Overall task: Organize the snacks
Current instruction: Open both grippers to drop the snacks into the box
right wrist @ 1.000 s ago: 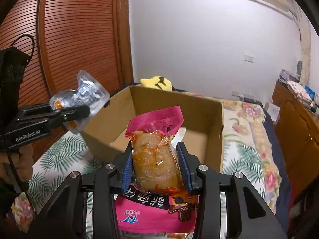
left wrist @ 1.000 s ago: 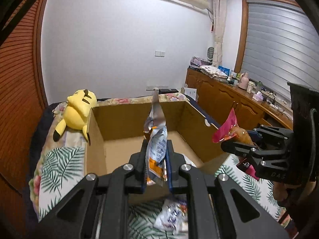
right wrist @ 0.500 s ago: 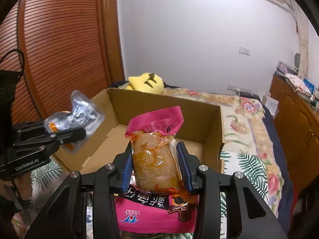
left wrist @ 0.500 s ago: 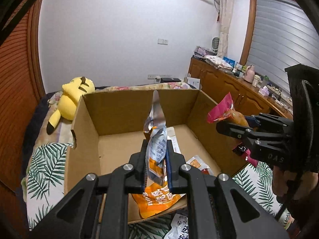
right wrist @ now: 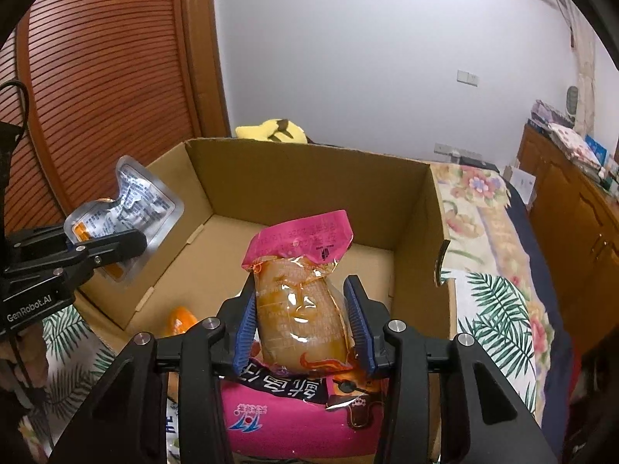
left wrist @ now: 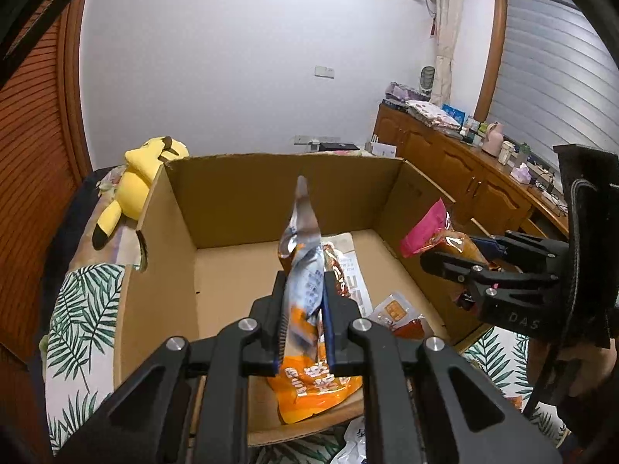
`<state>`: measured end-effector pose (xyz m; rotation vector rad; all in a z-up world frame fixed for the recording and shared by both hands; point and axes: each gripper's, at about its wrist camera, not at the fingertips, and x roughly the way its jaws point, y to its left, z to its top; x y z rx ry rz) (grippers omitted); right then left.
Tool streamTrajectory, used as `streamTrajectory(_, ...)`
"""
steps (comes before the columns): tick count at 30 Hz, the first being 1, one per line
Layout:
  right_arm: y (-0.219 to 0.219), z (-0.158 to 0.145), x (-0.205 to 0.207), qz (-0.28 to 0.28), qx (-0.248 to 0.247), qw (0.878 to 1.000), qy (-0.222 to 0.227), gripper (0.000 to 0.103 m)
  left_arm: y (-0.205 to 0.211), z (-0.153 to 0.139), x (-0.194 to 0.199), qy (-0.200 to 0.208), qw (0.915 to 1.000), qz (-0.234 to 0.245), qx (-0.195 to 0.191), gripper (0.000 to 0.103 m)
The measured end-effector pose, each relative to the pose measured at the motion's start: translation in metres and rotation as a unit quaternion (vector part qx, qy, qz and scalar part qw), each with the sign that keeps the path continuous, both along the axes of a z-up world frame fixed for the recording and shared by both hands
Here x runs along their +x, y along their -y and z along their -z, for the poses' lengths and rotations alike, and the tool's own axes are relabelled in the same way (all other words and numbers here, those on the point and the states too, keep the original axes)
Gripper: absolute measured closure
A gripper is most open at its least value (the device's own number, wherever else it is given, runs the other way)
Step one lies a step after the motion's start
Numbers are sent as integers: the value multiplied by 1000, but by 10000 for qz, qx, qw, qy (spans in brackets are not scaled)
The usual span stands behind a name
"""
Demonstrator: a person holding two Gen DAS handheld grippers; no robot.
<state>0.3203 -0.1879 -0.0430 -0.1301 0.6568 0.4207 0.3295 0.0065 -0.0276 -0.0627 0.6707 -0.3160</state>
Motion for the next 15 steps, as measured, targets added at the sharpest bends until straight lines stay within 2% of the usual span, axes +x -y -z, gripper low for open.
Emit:
streamTrajectory(2,-3,1,0,-10,9,10000,-29,57,-1,2,0,-27,10000,-37,26,84)
streamTrajectory(4,-6,1,-1,-81,65,9999,-25,57,-4,3,-1,-13,9999,-93,39,63)
streamTrajectory(5,-7,1,-2,-114,74,9999,-23,57,-5,3,-2,-3,9999,-120,39,59)
streamTrajectory(8,-13,-2,-7,-144,29,9999,66,45,-9,2,-4,-18,9999,-123,-1,59)
streamTrajectory(14,-7,-15,-27,-122,277,9994,164,45,-8,-4,-18,-9,9998,-171,64,55)
streamTrajectory(15,-2,-18,-35,-114,361,9991,192,45,-8,-4,-22,-2,9998,-166,69,52)
